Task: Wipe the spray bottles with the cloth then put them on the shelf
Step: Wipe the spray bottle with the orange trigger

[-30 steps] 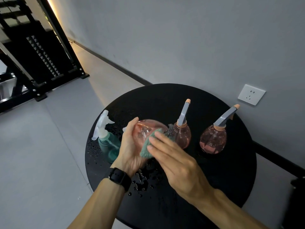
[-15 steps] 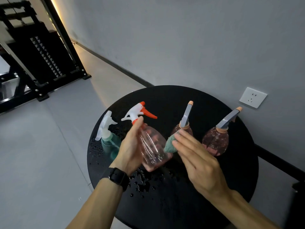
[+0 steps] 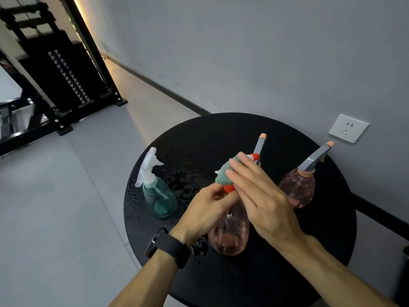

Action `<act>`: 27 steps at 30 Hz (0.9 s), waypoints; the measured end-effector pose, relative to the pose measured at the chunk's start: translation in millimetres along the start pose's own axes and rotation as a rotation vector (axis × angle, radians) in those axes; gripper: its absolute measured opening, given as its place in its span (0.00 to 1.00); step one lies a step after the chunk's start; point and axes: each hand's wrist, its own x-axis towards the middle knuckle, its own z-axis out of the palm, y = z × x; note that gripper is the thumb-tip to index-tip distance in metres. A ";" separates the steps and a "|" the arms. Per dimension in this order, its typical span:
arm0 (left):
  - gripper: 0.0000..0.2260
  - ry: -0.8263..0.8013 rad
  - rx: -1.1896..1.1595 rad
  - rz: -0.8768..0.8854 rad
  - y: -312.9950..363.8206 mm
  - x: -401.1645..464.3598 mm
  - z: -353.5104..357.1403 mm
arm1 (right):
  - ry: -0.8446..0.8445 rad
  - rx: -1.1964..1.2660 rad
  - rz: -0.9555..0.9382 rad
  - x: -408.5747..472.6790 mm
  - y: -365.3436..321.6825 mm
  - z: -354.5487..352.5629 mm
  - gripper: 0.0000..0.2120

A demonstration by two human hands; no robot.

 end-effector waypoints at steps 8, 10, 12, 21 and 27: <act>0.06 0.038 0.011 0.066 -6.8 -2.8 -8.0 | -0.047 -0.008 0.001 -5.2 8.7 4.9 0.17; 0.07 0.052 -0.071 0.055 -7.2 -3.2 -11.6 | -0.037 -0.018 0.031 -9.9 13.4 4.8 0.18; 0.08 0.055 -0.127 0.064 -5.5 -3.6 -16.4 | -0.042 -0.021 0.064 -14.6 18.0 3.5 0.20; 0.14 0.110 -0.138 0.055 -2.1 -3.9 -24.4 | 0.045 -0.079 0.086 -15.1 19.0 -7.1 0.18; 0.12 0.056 0.020 0.053 -10.5 -4.3 -15.4 | 0.139 -0.071 -0.002 2.1 2.7 -6.9 0.16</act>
